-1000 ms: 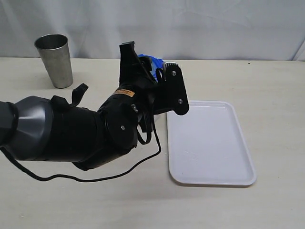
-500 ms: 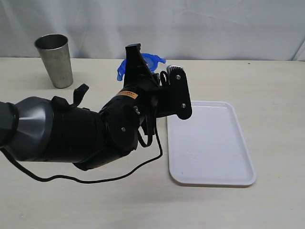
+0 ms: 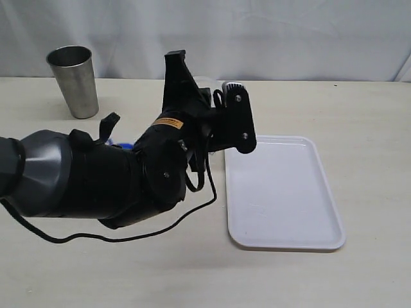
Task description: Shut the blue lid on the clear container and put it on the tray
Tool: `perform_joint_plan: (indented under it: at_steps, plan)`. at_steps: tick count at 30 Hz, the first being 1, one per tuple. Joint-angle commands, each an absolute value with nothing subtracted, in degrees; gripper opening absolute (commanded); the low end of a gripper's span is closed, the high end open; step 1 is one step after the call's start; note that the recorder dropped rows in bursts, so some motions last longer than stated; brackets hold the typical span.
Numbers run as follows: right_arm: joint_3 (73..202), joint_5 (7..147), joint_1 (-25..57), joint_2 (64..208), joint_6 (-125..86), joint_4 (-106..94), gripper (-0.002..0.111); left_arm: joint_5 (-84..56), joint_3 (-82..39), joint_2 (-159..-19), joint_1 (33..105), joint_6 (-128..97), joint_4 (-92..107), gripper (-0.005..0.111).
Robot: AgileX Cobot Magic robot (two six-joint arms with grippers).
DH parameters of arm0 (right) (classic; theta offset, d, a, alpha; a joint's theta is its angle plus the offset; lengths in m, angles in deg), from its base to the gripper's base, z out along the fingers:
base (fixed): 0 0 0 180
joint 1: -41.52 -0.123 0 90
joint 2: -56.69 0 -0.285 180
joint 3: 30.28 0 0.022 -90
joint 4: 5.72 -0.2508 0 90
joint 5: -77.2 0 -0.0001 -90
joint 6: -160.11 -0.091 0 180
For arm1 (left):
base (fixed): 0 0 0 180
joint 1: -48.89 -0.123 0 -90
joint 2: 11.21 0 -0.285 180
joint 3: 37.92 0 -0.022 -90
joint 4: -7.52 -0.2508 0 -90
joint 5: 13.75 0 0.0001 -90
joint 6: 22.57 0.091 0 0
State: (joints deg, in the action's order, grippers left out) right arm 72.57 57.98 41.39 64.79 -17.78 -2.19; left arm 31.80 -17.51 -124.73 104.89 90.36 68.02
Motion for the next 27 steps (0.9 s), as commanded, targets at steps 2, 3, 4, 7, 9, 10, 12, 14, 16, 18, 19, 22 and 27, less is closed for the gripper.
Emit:
perform_joint_plan:
  at_steps: [2,3,4,7,9,10,12,14,16,18,19,22,27]
  plan:
    - [72.5,57.8,41.35,64.48,-17.77,-2.29,0.004,35.98,-17.45,-121.29,105.19,89.4,72.29,0.0]
    - [72.5,57.8,41.35,64.48,-17.77,-2.29,0.004,35.87,-17.33,-119.98,105.19,89.26,73.81,0.0]
    - [72.5,57.8,41.35,64.48,-17.77,-2.29,0.004,35.87,-17.33,-118.57,105.19,88.47,76.24,0.0]
    - [72.5,57.8,41.35,64.48,-17.77,-2.29,0.004,36.26,-17.33,-114.1,105.19,88.03,85.04,0.0]
    - [72.5,57.8,41.35,64.48,-17.77,-2.29,0.004,35.84,-17.33,-110.93,104.7,88.77,92.66,0.0]
    - [72.5,57.8,41.35,64.48,-17.77,-2.29,0.004,35.4,-17.33,-109.14,103.96,90.57,98.36,0.0]
    - [72.5,57.8,41.35,64.48,-17.77,-2.29,0.004,33.01,-17.33,-105.89,101.01,98.25,107.47,0.0]
    - [72.5,57.8,41.35,64.48,-17.77,-2.29,0.004,33.39,-14.92,-103.54,97.87,95.74,107.47,0.0]
    - [72.5,57.8,41.35,64.48,-17.77,-2.29,0.004,32.73,-12.84,-102.05,94.47,92.27,107.47,0.0]
    - [72.5,57.8,41.35,64.48,-17.77,-2.29,0.004,28.72,-10.71,-101.31,90.56,90.62,107.47,0.0]
    - [72.5,57.8,41.35,64.48,-17.77,-2.29,0.004,25.39,-9.66,-101.31,88.2,89.61,107.47,0.0]
    - [72.5,57.8,41.35,64.48,-17.77,-2.29,0.004,10.14,-6.99,-101.44,80.17,83.53,107.47,0.0]
    - [72.5,57.8,41.35,64.48,-17.77,-2.29,0.004,-15.36,-4.21,-103.03,66.71,74.87,107.47,0.0]
